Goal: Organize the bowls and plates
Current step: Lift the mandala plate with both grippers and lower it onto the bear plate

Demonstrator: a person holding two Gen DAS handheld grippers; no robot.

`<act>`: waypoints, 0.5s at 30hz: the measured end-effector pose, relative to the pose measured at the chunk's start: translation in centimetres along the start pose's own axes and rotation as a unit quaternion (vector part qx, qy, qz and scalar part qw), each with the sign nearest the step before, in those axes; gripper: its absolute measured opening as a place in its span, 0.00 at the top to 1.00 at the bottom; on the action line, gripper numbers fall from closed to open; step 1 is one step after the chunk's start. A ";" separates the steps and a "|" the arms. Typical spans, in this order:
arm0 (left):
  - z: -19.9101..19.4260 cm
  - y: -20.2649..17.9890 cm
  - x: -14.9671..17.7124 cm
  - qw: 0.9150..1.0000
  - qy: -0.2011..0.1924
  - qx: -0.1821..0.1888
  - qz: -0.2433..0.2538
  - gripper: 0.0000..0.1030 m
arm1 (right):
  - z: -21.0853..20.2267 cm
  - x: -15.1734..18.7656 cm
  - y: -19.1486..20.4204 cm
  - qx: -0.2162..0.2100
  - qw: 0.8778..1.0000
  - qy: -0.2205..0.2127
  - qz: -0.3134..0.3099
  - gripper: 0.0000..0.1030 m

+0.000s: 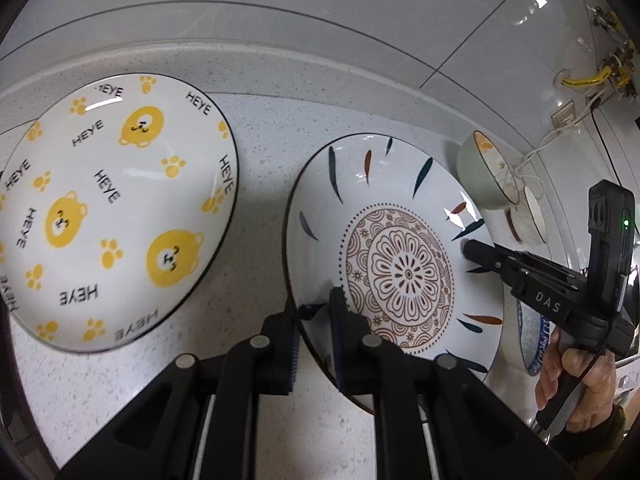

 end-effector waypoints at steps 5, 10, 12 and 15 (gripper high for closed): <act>-3.7 0.5 2.1 1.000 -0.015 0.001 0.000 0.88 | -2.8 1.9 2.2 -0.022 1.000 -0.013 -0.016 0.87; -7.6 1.8 5.7 1.000 -0.021 0.011 -0.003 0.88 | -6.1 5.3 5.1 -0.054 0.998 -0.021 -0.029 0.88; -9.1 2.4 7.4 1.000 -0.018 0.017 -0.002 0.88 | -7.4 7.1 6.6 -0.063 0.997 -0.023 -0.036 0.89; -11.6 3.3 10.2 1.000 -0.019 0.019 0.006 0.88 | -8.6 9.8 9.0 -0.078 0.996 -0.020 -0.042 0.90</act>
Point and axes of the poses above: each gripper's, at about its wrist camera, not at the fingertips, and z roughly the way its jaws point, y to its left, x to its underside, the point moved 8 cm from there along z, roughly the way its jaws point, and after that the axes turned 7 degrees about -x, right-handed, at the moved point
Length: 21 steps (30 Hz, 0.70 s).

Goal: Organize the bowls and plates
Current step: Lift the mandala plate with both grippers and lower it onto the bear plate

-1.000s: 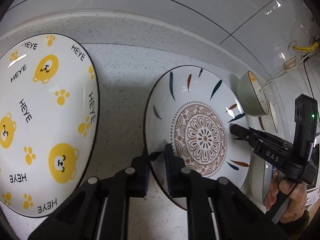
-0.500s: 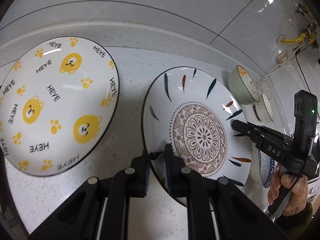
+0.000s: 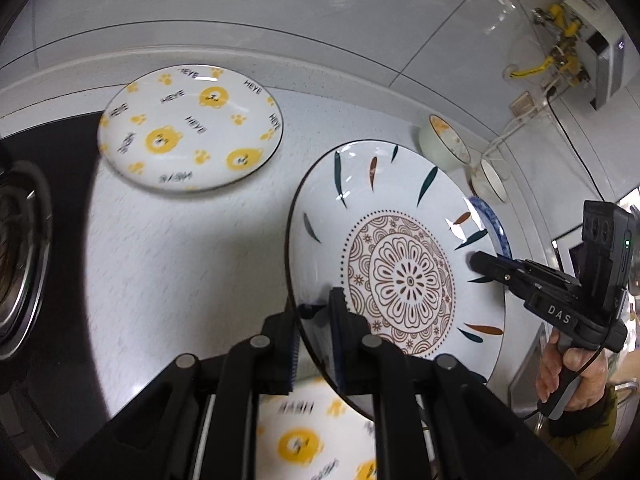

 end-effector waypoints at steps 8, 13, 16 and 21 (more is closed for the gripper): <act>-5.7 2.3 7.1 1.000 0.005 0.001 0.021 0.88 | -1.4 6.6 6.0 -0.046 0.999 0.026 -0.001 0.90; -7.6 2.7 11.3 0.999 0.017 0.015 0.033 0.88 | -2.2 10.0 7.4 -0.064 0.997 0.036 0.010 0.90; -7.8 2.9 13.6 0.999 0.029 0.021 0.035 0.88 | -2.1 12.2 7.7 -0.070 0.996 0.043 0.022 0.90; -7.0 3.8 16.2 0.998 0.049 0.018 0.028 0.88 | -0.8 14.6 7.9 -0.077 0.994 0.062 0.038 0.91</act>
Point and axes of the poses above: each gripper's, at about its wrist camera, not at the fingertips, and z roughly the way its jaws point, y to its left, x to its underside, the point moved 8 cm from there along z, roughly the way its jaws point, and after that the axes turned 7 degrees about -x, right-handed, at the moved point
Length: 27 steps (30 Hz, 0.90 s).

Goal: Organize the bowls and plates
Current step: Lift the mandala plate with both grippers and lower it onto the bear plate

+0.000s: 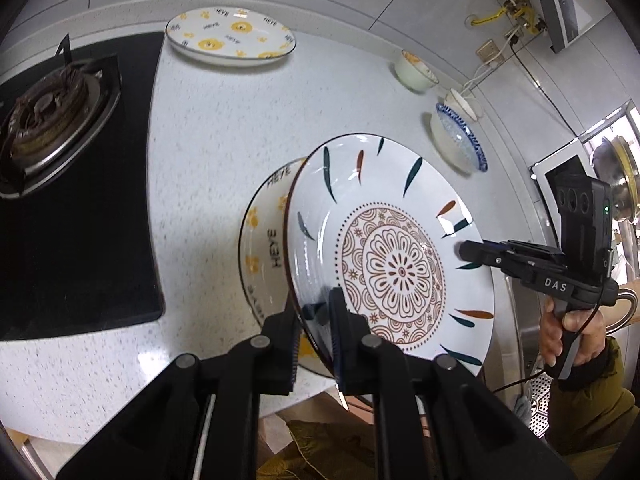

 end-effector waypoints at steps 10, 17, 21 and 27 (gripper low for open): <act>2.4 1.9 0.5 0.999 0.014 -0.010 -0.027 0.89 | 1.9 0.6 -0.5 0.000 1.000 0.015 0.007 0.91; 3.9 2.4 -0.2 0.999 0.021 -0.019 -0.028 0.89 | 2.6 0.4 -1.5 0.004 1.000 0.024 0.013 0.91; 4.4 2.5 -0.5 0.999 0.022 -0.024 -0.029 0.88 | 2.6 0.0 -2.0 -0.001 1.000 0.023 0.020 0.91; 4.6 3.0 -0.7 0.998 0.040 -0.022 -0.045 0.88 | 2.8 -0.3 -2.2 -0.011 0.999 0.036 0.027 0.91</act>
Point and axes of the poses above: each gripper's, at about its wrist camera, not at the fingertips, and z roughly the way its jaws point, y to its left, x to its underside, the point moved 8 cm from there along z, roughly the way its jaws point, and after that the axes turned 7 degrees about -x, right-handed, at the moved point
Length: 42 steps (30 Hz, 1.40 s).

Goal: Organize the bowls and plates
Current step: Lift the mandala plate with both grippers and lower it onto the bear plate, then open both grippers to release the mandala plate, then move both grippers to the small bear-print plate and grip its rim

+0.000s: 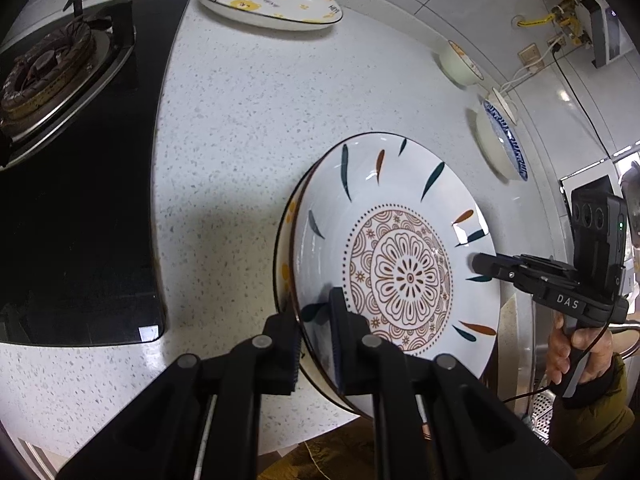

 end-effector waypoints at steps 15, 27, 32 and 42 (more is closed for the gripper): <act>-0.2 0.2 -0.6 0.999 0.028 0.014 -0.020 0.83 | -0.1 -0.2 -0.1 -0.014 1.000 0.018 0.010 0.91; -0.7 0.5 -0.5 1.000 0.016 0.019 -0.011 0.83 | -0.8 0.1 1.0 0.011 1.000 0.022 -0.017 0.81; -2.3 0.8 -1.2 1.000 -0.024 -0.007 0.001 0.83 | -2.1 -0.7 1.1 0.026 0.999 0.001 -0.026 0.72; -8.8 2.6 -4.1 0.991 -0.130 -0.006 -0.012 0.66 | -5.7 -3.6 1.2 0.042 0.996 -0.070 -0.036 0.49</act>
Point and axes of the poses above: each gripper's, at about its wrist camera, not at the fingertips, and z roughly the way its jaws point, y to its left, x to its underside, the point moved 8 cm from there along z, roughly the way its jaws point, and after that the axes turned 7 degrees about -x, right-handed, at the moved point
